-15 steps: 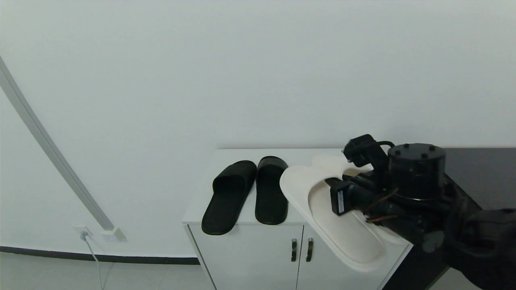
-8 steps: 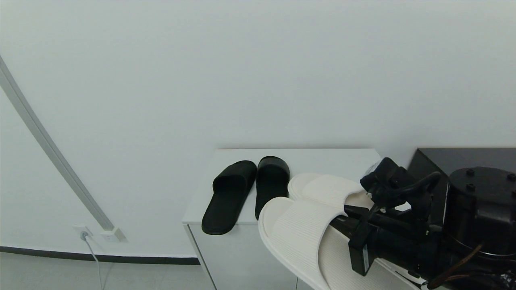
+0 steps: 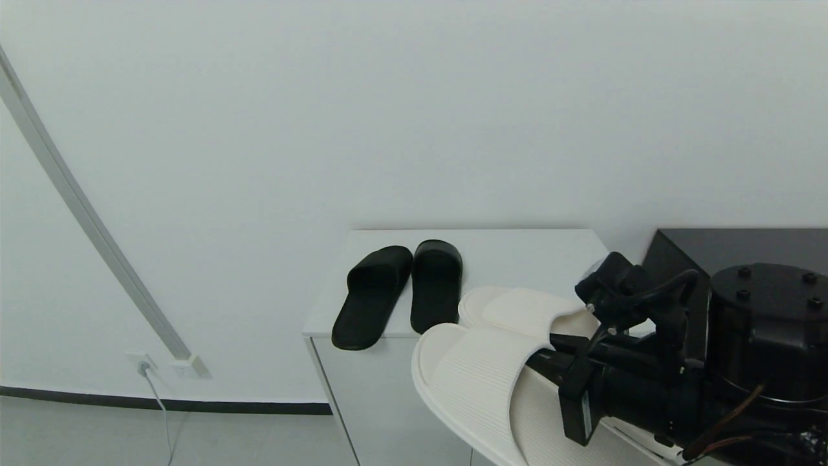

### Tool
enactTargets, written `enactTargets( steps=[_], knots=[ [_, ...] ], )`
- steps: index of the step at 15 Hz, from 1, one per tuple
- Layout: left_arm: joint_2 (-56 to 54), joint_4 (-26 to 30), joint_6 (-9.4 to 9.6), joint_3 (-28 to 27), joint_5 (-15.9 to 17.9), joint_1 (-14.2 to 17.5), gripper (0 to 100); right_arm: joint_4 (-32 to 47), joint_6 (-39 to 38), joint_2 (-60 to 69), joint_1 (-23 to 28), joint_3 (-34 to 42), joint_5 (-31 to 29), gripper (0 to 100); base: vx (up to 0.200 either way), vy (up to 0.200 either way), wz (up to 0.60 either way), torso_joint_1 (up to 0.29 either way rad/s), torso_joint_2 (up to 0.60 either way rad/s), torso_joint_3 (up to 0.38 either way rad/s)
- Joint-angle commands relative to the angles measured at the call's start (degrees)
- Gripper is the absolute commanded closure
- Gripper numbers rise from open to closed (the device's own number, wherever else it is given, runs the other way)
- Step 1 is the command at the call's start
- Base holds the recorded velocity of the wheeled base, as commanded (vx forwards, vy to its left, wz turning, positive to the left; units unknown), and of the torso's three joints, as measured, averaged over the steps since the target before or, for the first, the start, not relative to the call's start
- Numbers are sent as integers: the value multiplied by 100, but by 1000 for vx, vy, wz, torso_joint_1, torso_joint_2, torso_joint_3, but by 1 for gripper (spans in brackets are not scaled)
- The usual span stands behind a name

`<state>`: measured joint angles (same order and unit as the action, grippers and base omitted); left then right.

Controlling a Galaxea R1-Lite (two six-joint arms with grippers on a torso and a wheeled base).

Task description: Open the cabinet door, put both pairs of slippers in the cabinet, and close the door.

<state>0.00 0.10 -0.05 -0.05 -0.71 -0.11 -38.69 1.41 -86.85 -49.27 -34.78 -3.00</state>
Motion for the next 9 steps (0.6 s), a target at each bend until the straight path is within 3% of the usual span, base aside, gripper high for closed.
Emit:
enactTargets(
  steps=[1,5,9],
  knots=[
    [9,-1,-4,-4,-8,2,100,99,-1,124,14,-20,1,100,-200,0,0,-2,-2,2],
    [0,-1,-4,5,-8,2,100,108,43,273,76,85,168,100,-200,0,0,4,6,2],
    [0,-1,-13,-4,-8,2,100,99,34,273,181,164,309,100,0,0,0,0,0,0]
  ],
)
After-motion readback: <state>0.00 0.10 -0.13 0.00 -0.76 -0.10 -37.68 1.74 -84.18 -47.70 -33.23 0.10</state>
